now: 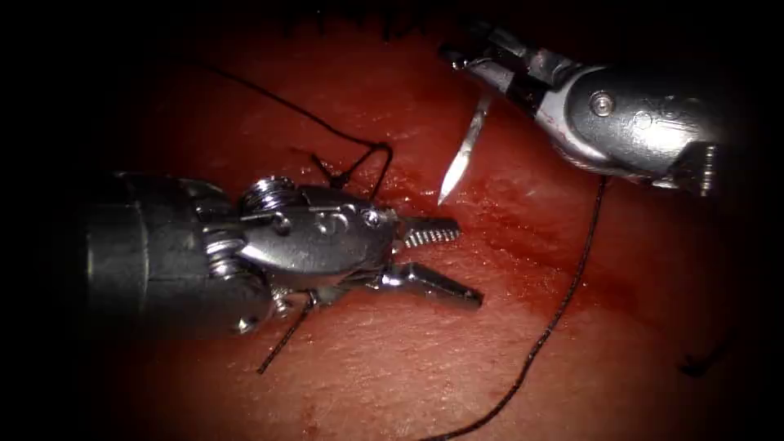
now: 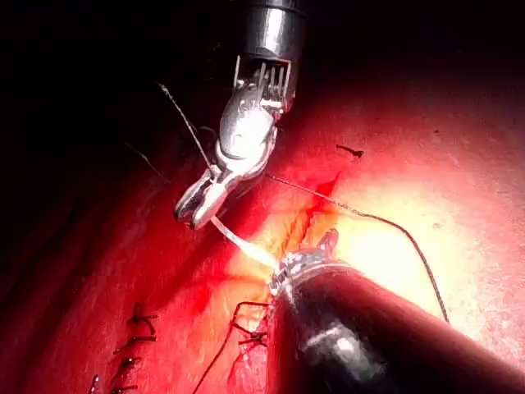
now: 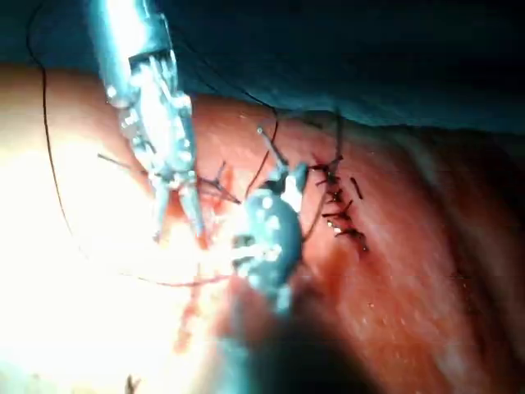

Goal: Wound Closure

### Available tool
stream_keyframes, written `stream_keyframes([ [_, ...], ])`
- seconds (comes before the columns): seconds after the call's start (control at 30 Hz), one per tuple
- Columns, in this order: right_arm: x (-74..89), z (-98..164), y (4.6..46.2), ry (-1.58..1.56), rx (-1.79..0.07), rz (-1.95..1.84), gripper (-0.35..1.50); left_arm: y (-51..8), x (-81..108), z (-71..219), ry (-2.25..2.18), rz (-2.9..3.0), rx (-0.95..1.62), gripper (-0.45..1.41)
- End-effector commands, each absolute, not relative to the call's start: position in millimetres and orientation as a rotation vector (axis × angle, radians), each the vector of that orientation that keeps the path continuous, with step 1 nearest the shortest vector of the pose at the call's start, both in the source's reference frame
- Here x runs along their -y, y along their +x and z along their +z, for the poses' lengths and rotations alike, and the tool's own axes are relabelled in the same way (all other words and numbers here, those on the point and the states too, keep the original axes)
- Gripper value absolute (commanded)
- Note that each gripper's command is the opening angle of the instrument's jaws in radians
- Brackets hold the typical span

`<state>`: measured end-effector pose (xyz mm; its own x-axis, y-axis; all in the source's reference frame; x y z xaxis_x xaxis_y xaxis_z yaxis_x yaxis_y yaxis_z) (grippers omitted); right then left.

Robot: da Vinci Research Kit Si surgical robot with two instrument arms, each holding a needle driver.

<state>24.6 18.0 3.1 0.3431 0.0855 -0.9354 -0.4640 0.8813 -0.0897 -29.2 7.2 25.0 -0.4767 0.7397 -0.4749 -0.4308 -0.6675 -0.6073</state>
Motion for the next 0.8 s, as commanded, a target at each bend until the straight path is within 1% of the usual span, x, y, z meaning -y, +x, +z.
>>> stream_keyframes([
  [0.03, -18.1, 3.9, 25.5, -0.379, -1.173, 0.355, -0.35, -29.8, -7.1, 25.8, -0.946, 2.169, 0.524, 0.35],
  [0.33, -18.5, 5.7, 27.0, -0.439, -1.137, 0.273, -0.35, -27.7, -7.1, 26.2, -0.864, 2.224, 0.458, 0.32],
  [0.7, -17.8, 7.3, 27.1, -0.477, -1.145, 0.234, -0.35, -25.7, -6.9, 26.5, -0.798, 2.263, 0.392, 0.32],
  [0.8, -17.8, 7.3, 27.1, -0.489, -1.142, 0.219, -0.35, -25.8, -6.3, 26.9, -0.785, 2.27, 0.384, 0.29],
])
